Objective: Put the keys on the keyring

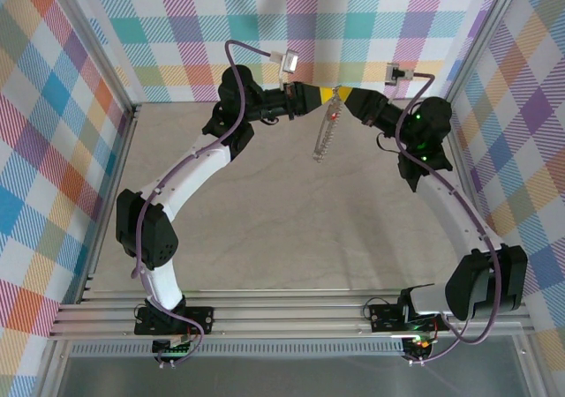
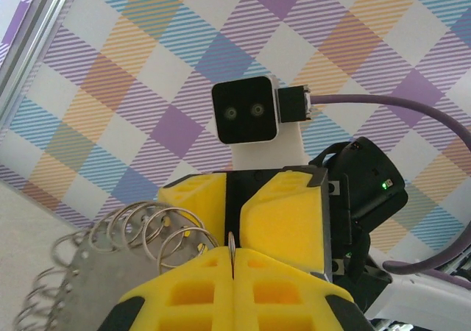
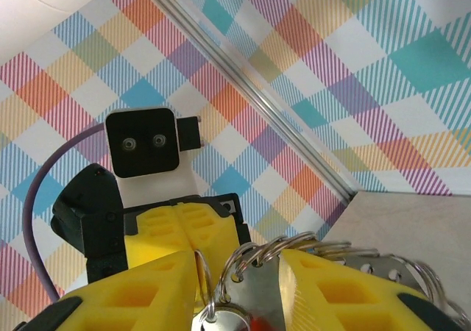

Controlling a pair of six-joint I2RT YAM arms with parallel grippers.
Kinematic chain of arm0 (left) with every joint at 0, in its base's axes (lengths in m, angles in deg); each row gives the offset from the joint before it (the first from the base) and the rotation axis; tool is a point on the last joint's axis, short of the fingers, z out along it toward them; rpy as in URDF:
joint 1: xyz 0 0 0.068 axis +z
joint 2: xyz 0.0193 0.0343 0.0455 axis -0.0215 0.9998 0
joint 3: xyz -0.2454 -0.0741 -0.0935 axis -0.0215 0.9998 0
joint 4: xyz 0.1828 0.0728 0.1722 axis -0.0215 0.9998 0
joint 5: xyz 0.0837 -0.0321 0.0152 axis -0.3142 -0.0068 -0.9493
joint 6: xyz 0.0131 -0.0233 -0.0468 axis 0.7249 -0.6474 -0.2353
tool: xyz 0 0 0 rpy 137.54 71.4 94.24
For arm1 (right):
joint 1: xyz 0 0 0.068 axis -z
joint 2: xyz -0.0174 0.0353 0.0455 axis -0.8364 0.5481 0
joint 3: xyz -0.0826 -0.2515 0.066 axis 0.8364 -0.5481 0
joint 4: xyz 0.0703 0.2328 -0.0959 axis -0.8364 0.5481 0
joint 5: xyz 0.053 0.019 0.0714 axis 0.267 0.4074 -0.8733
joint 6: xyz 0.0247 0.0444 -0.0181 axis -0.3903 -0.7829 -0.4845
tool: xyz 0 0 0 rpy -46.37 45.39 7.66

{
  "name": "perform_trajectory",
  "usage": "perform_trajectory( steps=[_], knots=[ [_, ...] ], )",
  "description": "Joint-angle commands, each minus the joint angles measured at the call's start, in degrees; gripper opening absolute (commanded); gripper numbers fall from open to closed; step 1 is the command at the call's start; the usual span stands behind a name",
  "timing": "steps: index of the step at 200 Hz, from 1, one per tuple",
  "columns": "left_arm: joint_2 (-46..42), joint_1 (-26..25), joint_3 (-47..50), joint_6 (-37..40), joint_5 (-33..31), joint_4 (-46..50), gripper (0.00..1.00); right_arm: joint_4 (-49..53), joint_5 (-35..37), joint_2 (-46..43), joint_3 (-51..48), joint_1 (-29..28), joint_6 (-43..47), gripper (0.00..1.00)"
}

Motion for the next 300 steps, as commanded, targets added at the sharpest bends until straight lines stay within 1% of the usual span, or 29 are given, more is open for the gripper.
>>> perform_trajectory(
  steps=[1, 36, 61, 78, 110, 127, 133, 149, 157, 168, 190, 223, 246, 257, 271, 290, 300],
  knots=[
    [-2.4, -0.1, -0.2, -0.5, 0.4, -3.9, 0.00, -2.9, -1.4, 0.4, 2.2, -0.7, -0.5, 0.33],
    [-2.4, -0.1, -0.1, -0.5, 0.5, -3.8, 0.00, -2.9, -1.8, 0.7, 2.8, -1.0, -0.4, 0.26],
    [-2.3, -0.1, -0.1, -0.5, 0.5, -3.8, 0.00, -2.9, -2.2, 0.7, 3.0, -1.3, -0.1, 0.14],
    [-2.3, -0.1, -0.1, -0.5, 0.4, -3.7, 0.00, -2.7, -2.5, 0.6, 2.9, -1.3, 0.3, 0.00],
    [-2.5, 0.0, -0.2, -0.2, -0.1, -3.1, 0.00, 0.5, -2.5, -0.3, 3.2, -1.2, 2.9, 0.00],
    [-2.9, -0.1, -0.6, 1.2, -0.5, -0.7, 0.00, 6.0, -3.0, -0.8, 4.9, -1.2, 6.9, 0.00],
    [-3.1, 0.0, -0.8, 2.1, -0.5, 0.4, 0.06, 8.8, -3.5, -0.8, 5.9, -1.2, 8.8, 0.00],
    [-4.3, 0.2, -0.9, 5.2, -1.0, 4.3, 0.30, 16.8, -5.8, -0.6, 9.4, -0.9, 14.9, 0.00],
    [-4.9, 0.5, -0.8, 6.6, -1.3, 5.9, 0.39, 21.3, -7.0, -0.4, 11.3, -0.8, 18.6, 0.00],
    [-5.8, 1.0, -0.9, 8.7, -1.6, 8.2, 0.47, 27.2, -9.1, 0.2, 14.0, -0.6, 23.7, 0.00],
    [-7.0, 2.0, -1.2, 12.0, -1.3, 12.0, 0.54, 36.4, -12.5, 1.7, 18.8, -0.1, 31.5, 0.00],
    [-6.5, 3.1, -4.4, 17.2, 1.9, 19.8, 0.56, 46.7, -17.7, 4.5, 24.5, 0.5, 39.5, 0.00],
    [-5.3, 3.5, -7.8, 21.2, 4.2, 25.4, 0.57, 53.3, -21.1, 7.0, 28.4, 0.8, 43.9, 0.00],
    [-4.6, 3.7, -9.3, 23.1, 5.4, 28.3, 0.56, 54.9, -22.4, 7.8, 29.4, 0.9, 44.9, 0.00],
    [-3.5, 3.7, -11.2, 25.1, 7.0, 31.8, 0.51, 55.7, -23.5, 8.5, 29.9, 1.1, 45.4, 0.00],
    [-2.2, 3.6, -12.2, 25.5, 9.6, 33.1, 0.37, 55.7, -24.6, 9.3, 29.9, 1.3, 45.3, 0.00],
    [-1.8, 3.7, -12.2, 25.5, 10.2, 33.5, 0.35, 55.5, -24.9, 9.6, 29.8, 1.4, 45.0, 0.00]
  ],
)
